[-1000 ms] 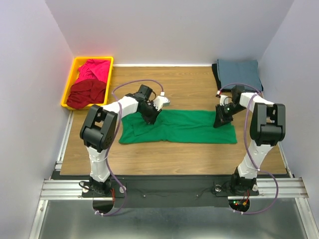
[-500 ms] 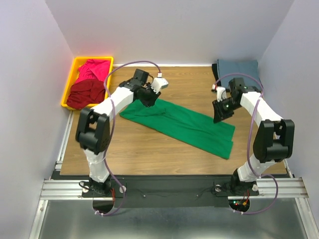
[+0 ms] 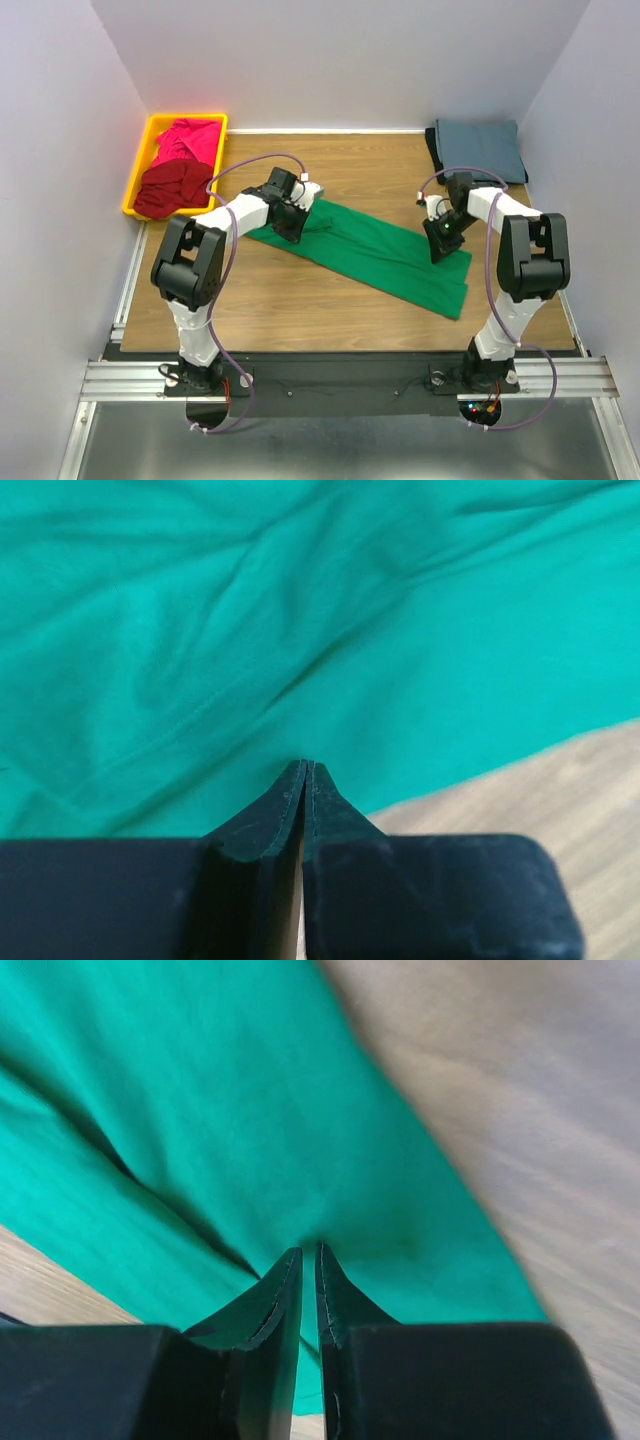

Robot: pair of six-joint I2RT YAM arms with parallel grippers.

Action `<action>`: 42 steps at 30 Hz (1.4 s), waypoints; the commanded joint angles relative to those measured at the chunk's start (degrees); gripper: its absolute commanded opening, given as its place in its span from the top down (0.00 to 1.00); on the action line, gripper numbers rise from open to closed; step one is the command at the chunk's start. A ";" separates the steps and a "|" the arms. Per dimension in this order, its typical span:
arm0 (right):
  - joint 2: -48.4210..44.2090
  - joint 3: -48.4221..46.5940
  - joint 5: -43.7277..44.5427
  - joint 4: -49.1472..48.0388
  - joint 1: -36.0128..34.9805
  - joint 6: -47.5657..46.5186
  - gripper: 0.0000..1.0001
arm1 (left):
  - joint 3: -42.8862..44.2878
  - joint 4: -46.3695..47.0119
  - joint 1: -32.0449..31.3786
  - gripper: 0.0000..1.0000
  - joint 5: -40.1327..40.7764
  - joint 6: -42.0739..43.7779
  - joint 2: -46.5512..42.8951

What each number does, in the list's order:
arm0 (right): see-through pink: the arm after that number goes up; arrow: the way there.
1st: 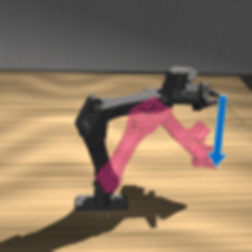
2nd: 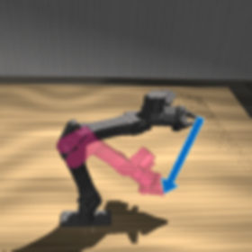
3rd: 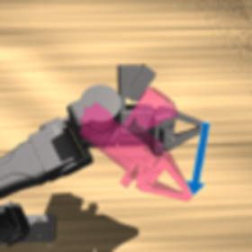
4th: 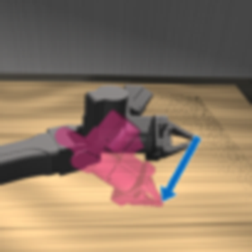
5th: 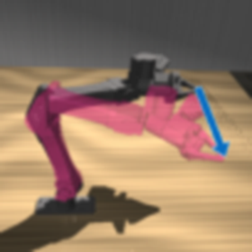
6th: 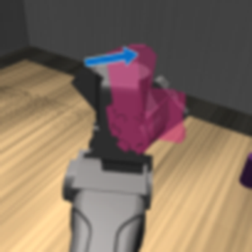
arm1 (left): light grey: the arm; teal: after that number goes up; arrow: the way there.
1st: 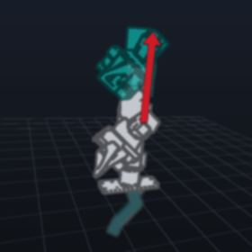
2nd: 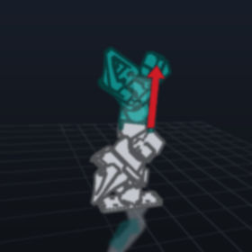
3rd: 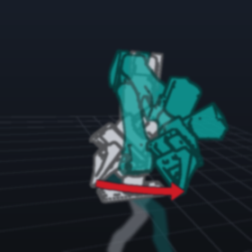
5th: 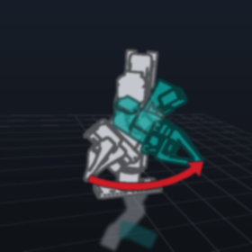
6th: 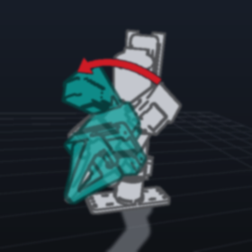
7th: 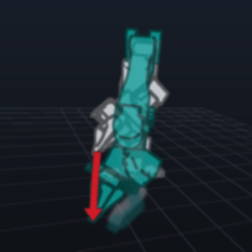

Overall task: Fold and stack the t-shirts
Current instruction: Fold the tshirt

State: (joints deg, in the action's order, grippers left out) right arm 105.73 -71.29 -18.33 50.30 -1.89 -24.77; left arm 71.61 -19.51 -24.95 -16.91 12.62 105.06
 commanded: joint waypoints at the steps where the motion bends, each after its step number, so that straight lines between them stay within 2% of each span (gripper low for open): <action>1: -1.05 2.89 0.93 -1.35 -1.97 -1.15 0.84 | 2.20 1.84 2.35 0.90 2.93 -1.46 1.99; 4: -1.58 5.80 -0.21 -1.44 -4.61 -0.02 0.84 | 7.11 0.88 4.46 0.91 3.54 -0.23 6.99; 6: -1.50 6.68 -3.28 -1.26 -7.07 2.08 0.84 | 11.24 -1.14 4.91 0.91 6.00 2.92 13.66; 7: -0.89 6.86 -4.86 -1.26 -8.03 3.06 0.84 | 18.92 -2.97 5.26 0.91 7.05 4.07 16.73; 9: -0.27 5.99 -10.72 -0.65 -12.05 4.81 0.83 | 28.36 -8.86 6.66 0.92 6.11 5.65 25.87; 10: 0.08 5.37 -12.77 -0.56 -13.74 6.91 0.82 | 38.76 -10.62 7.02 0.92 4.88 5.92 28.51; 11: 0.52 3.63 -15.22 -0.47 -15.49 8.06 0.80 | 44.08 -13.60 7.19 0.92 4.08 5.84 33.24; 12: 0.70 2.04 -20.64 -0.12 -18.47 9.55 0.78 | 53.97 -15.02 7.20 0.90 2.94 7.05 35.20; 14: 0.35 -0.33 -25.94 -0.03 -19.81 11.14 0.74 | 61.51 -16.26 6.93 0.87 1.70 7.33 37.58; 15: 0.09 -3.56 -29.28 -0.03 -19.82 12.54 0.73 | 65.80 -16.18 6.76 0.83 0.83 7.33 37.94; 17: -0.44 -6.05 -29.14 -0.12 -19.82 12.73 0.73 | 65.15 -12.60 6.76 0.79 -0.32 6.28 35.85; 18: -1.57 -6.75 -26.87 -0.38 -19.82 12.39 0.73 | 63.23 -10.66 6.67 0.77 -0.32 5.84 31.83; 22: -1.50 -6.85 -19.21 -3.63 -19.82 10.72 0.73 | 44.46 -0.72 6.41 0.75 -0.32 3.90 20.73; 24: -0.01 -5.97 -17.19 -5.91 -19.91 10.80 0.74 | 39.42 0.96 5.97 0.75 -0.85 3.03 17.83; 32: 3.51 -1.23 -15.42 -12.85 -21.22 12.82 0.78 | 33.50 1.31 4.74 0.77 -4.53 -1.81 20.18; 37: 3.25 5.89 -17.26 -16.11 -23.33 15.89 0.79 | 35.25 1.14 4.03 0.78 -4.89 -2.78 23.26; 42: 3.87 8.53 -21.56 -19.19 -25.00 19.84 0.78 | 37.80 1.31 3.24 0.81 -5.86 -3.13 27.65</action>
State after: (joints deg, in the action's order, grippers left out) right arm 109.16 -65.08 -39.40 35.05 -25.12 -7.77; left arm 106.13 -18.98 -20.97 -20.97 10.46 131.50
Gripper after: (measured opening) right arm 0.213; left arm 0.188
